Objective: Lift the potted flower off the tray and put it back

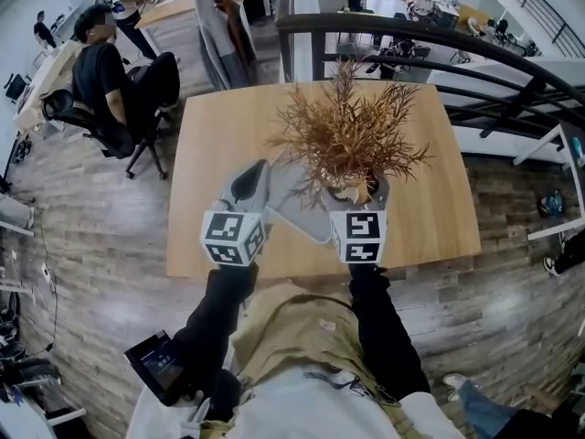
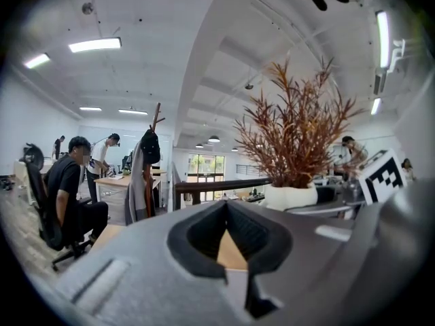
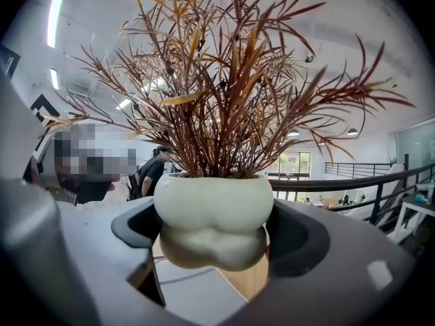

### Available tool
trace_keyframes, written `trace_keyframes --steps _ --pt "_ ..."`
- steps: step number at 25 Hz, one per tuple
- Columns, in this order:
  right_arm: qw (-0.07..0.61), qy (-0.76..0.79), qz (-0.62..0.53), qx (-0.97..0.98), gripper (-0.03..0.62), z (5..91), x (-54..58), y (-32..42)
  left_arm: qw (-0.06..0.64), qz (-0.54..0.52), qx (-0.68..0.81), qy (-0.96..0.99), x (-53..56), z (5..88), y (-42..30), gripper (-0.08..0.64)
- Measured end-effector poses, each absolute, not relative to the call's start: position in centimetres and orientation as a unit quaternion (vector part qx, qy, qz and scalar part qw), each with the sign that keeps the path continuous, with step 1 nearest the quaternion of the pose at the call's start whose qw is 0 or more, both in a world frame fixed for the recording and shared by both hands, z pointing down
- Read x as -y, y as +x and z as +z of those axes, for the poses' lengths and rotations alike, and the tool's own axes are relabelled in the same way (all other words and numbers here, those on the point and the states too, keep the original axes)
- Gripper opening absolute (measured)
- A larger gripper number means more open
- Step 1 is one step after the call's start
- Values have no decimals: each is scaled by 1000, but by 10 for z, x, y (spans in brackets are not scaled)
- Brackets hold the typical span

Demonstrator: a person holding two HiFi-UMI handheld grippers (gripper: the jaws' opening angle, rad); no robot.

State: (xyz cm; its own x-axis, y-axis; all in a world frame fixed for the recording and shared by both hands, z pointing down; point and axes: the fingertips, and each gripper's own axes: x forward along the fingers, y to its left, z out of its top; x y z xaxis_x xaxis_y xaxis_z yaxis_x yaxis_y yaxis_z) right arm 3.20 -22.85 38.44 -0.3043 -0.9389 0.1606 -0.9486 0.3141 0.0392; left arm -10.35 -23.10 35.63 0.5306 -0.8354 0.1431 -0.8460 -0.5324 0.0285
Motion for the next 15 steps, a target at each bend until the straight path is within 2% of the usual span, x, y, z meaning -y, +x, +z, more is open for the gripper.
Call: trace_keyframes --steps 15 --pt "87 579 43 809 477 486 225 23 72 74 477 873 224 455 -110 2"
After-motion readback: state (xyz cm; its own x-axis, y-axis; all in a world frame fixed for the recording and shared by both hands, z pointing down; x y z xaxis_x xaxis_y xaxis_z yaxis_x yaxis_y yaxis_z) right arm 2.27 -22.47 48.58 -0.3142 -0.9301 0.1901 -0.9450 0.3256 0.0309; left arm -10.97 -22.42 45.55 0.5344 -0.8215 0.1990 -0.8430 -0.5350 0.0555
